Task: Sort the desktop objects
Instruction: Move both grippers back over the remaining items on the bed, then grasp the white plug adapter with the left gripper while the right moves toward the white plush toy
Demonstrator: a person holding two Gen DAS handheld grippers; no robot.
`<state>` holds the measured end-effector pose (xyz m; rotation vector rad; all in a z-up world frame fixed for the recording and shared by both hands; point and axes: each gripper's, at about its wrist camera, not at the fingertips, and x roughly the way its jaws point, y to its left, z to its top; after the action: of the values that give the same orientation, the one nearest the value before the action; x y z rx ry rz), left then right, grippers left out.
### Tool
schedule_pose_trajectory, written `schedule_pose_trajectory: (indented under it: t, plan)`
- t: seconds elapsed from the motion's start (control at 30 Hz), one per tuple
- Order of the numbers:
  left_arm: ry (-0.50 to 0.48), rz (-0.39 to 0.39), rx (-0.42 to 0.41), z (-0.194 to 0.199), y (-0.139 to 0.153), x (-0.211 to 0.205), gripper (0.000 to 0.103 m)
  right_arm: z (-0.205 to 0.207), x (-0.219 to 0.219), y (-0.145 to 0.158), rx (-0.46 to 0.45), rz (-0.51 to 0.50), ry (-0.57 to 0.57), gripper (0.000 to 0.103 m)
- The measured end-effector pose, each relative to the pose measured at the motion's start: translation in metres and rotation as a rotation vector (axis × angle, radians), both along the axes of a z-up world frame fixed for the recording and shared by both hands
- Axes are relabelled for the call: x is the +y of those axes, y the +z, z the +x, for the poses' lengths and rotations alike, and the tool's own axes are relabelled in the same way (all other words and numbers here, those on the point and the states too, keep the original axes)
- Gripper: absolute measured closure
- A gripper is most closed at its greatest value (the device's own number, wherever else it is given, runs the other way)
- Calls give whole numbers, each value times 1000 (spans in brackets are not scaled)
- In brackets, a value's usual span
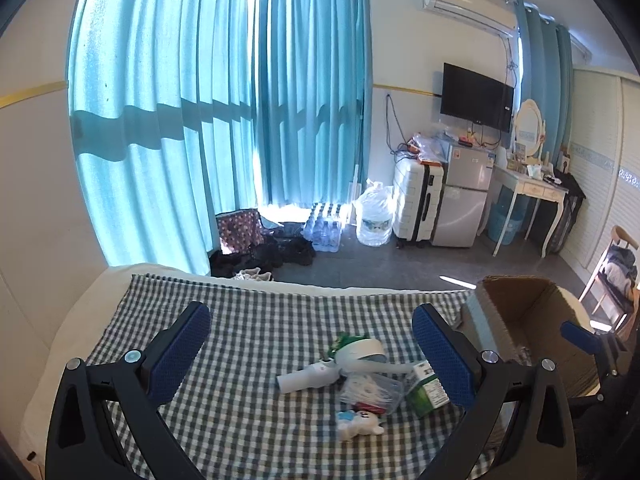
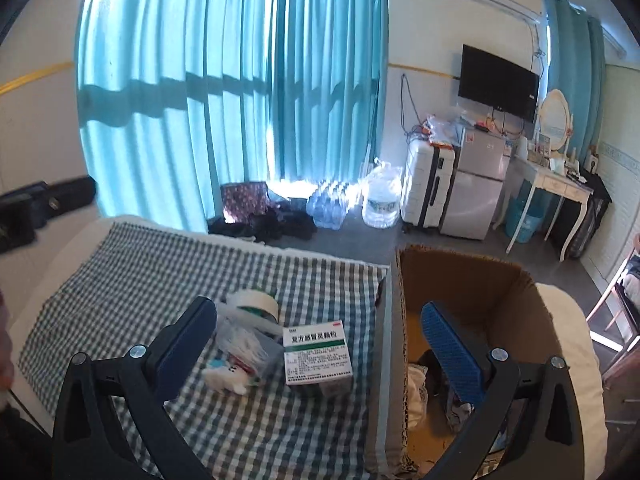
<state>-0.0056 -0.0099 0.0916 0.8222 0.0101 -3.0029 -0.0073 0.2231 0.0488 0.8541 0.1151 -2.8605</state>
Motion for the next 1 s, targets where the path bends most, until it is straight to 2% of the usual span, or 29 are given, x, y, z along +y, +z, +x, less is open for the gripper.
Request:
schedule_pose_trajectory:
  t: [0.33, 0.57, 0.73, 0.9, 1.0]
  plan:
    - [-28, 32, -91, -45, -69, -25, 0, -18, 5, -26, -47, -55, -3, 0]
    - [-26, 46, -143, -66, -117, -45, 0, -34, -15, -47, -101, -109, 18, 0]
    - [-30, 46, -173, -78, -145, -52, 0, -36, -42, -66, -102, -13, 47, 0]
    - [-74, -19, -215, -87, -167, -48, 0, -38, -59, -94, -121, 110, 90, 0]
    - [-107, -63, -229, -93, -179, -46, 0, -47, -58, -103, -150, 98, 80, 0]
